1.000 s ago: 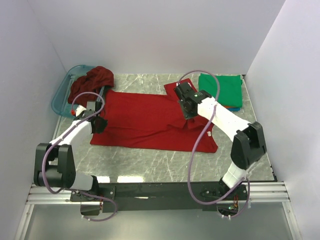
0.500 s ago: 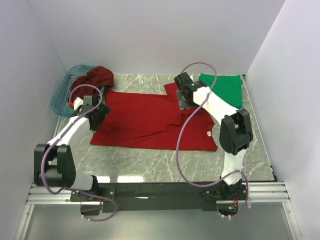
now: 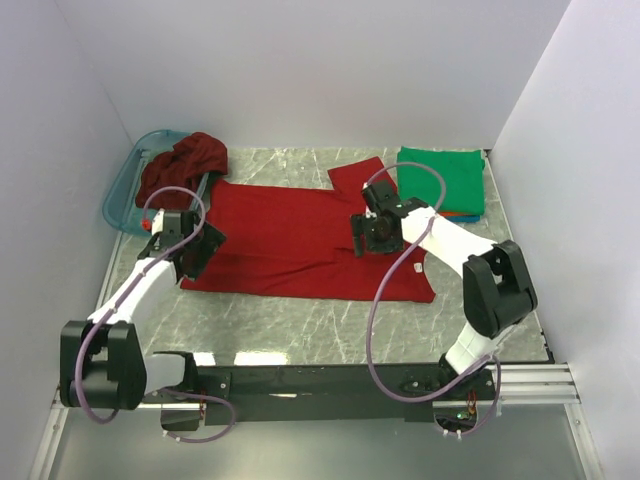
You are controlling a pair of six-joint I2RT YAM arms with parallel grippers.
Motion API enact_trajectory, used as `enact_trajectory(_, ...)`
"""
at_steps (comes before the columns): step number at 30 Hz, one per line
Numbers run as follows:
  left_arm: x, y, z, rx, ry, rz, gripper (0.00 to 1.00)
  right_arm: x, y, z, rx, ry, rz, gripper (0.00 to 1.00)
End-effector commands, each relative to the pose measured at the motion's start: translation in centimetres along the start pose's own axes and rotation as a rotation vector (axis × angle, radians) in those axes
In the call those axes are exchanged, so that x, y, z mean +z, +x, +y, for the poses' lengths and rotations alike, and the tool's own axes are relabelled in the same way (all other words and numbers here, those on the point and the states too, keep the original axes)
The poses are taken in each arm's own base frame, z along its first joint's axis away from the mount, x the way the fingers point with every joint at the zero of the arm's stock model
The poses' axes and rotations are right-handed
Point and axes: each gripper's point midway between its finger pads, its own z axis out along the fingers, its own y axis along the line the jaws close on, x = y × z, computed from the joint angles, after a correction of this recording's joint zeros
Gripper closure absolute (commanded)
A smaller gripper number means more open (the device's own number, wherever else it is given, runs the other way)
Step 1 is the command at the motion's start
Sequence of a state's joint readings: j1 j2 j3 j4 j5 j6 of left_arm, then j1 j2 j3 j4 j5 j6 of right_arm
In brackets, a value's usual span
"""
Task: Fold and stack the t-shirts
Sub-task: Fold the tshirt
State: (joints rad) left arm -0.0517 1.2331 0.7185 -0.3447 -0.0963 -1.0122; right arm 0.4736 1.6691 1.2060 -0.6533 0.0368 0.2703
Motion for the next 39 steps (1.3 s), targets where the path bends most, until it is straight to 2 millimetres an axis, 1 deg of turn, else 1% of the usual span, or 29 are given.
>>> enact_trajectory(1,-2.0,-1.1,-1.1,0.044,0.074,-0.047,0.0,0.2,-2.3,4.2,0.007,-0.186,-0.071,0.2)
enact_trajectory(2,-2.5,-1.1,-0.7,0.052,0.061,-0.054,0.01,0.9,-2.2,4.5,0.007,-0.193,-0.052,0.2)
enact_trajectory(3,-2.8,-1.4,-0.4,0.056,0.055,-0.07,0.01,0.9,-3.0,5.1,0.006,-0.212,-0.073,0.2)
enact_trajectory(4,-3.6,-2.1,-0.3,0.056,0.059,-0.112,0.0,1.1,-3.2,5.6,0.006,-0.236,-0.066,0.2)
enact_trajectory(5,-4.1,-2.3,-0.2,0.057,0.056,-0.128,0.01,1.9,-3.2,5.9,0.004,-0.242,-0.053,0.2)
enact_trajectory(6,-4.7,-2.4,0.3,0.051,0.054,-0.142,0.01,1.9,-4.2,6.5,0.004,-0.261,-0.07,0.2)
enact_trajectory(7,-5.0,-2.6,0.7,0.049,0.039,-0.156,0.01,2.2,-4.7,6.7,0.002,-0.267,-0.074,0.2)
enact_trajectory(8,-5.2,-2.6,0.9,0.047,0.037,-0.16,0.01,3.5,-4.5,6.8,0.003,-0.261,-0.045,0.2)
enact_trajectory(9,-5.6,-2.4,1.4,0.047,0.026,-0.157,0.01,3.4,-5.7,7.1,0.007,-0.26,-0.053,0.2)
enact_trajectory(11,-6.1,-2.7,1.8,0.041,0.011,-0.17,0.01,4.7,-5.9,7.4,0.014,-0.259,-0.03,0.19)
enact_trajectory(12,-6.7,-2.7,2.0,0.04,0.004,-0.173,0.01,4.6,-6.9,7.8,0.015,-0.265,-0.047,0.19)
enact_trajectory(14,-7.1,-2.9,2.2,0.042,0.004,-0.182,0.01,5.5,-7.3,8.0,0.016,-0.266,-0.04,0.19)
enact_trajectory(15,-7.4,-3.0,2.2,0.04,0.01,-0.192,0.01,5.4,-8.4,8.4,0.015,-0.273,-0.063,0.19)
enact_trajectory(17,-7.6,-2.9,2.5,0.043,0.002,-0.194,0.01,6.2,-9.1,8.5,0.019,-0.264,-0.066,0.19)
enact_trajectory(18,-7.8,-3.0,2.6,0.044,0.001,-0.199,0.01,5.8,-10.0,8.8,0.019,-0.264,-0.081,0.19)
enact_trajectory(22,-7.8,-2.7,2.9,0.049,0.001,-0.19,0.01,5.0,-10.8,8.5,-0.025,-0.251,-0.114,0.19)
enact_trajectory(23,-7.6,-2.6,2.8,0.047,0.009,-0.189,0.01,4.2,-11.2,8.3,-0.032,-0.244,-0.138,0.18)
enact_trajectory(24,-7.5,-2.4,2.7,0.047,0.016,-0.177,0.01,4.2,-10.8,7.6,-0.042,-0.217,-0.137,0.18)
enact_trajectory(26,-7.1,-2.1,2.3,0.047,0.034,-0.166,0.0,3.4,-10.7,6.9,-0.067,-0.194,-0.159,0.18)
enact_trajectory(27,-6.9,-1.9,2.3,0.05,0.031,-0.154,0.01,3.7,-9.8,6.3,-0.075,-0.172,-0.143,0.18)
enact_trajectory(29,-6.7,-1.6,2.2,0.055,0.038,-0.135,0.01,3.3,-9.5,5.0,-0.076,-0.114,-0.156,0.18)
enact_trajectory(30,-6.4,-1.5,2.2,0.061,0.031,-0.126,0.01,3.6,-8.6,4.6,-0.08,-0.101,-0.141,0.18)
enact_trajectory(31,-6.3,-1.5,2.2,0.062,0.028,-0.124,0.01,3.0,-8.5,4.4,-0.078,-0.094,-0.154,0.18)
enact_trajectory(32,-6.2,-1.4,2.3,0.066,0.024,-0.119,0.01,3.2,-7.7,3.7,-0.071,-0.067,-0.152,0.18)
enact_trajectory(33,-6.1,-1.4,2.3,0.066,0.021,-0.118,0.0,2.9,-7.5,3.7,-0.076,-0.07,-0.163,0.18)
enact_trajectory(34,-6.1,-1.3,2.3,0.064,0.023,-0.117,0.01,2.0,-7.5,3.7,-0.07,-0.08,-0.185,0.18)
enact_trajectory(35,-5.9,-1.2,2.5,0.064,0.02,-0.113,0.01,2.2,-6.4,3.4,-0.07,-0.08,-0.168,0.18)
enact_trajectory(37,-6.0,-1.2,2.3,0.057,0.034,-0.121,0.01,2.0,-5.9,3.9,-0.062,-0.118,-0.169,0.18)
enact_trajectory(39,-5.9,-1.1,2.2,0.054,0.042,-0.115,0.01,2.5,-5.0,4.5,-0.057,-0.152,-0.145,0.18)
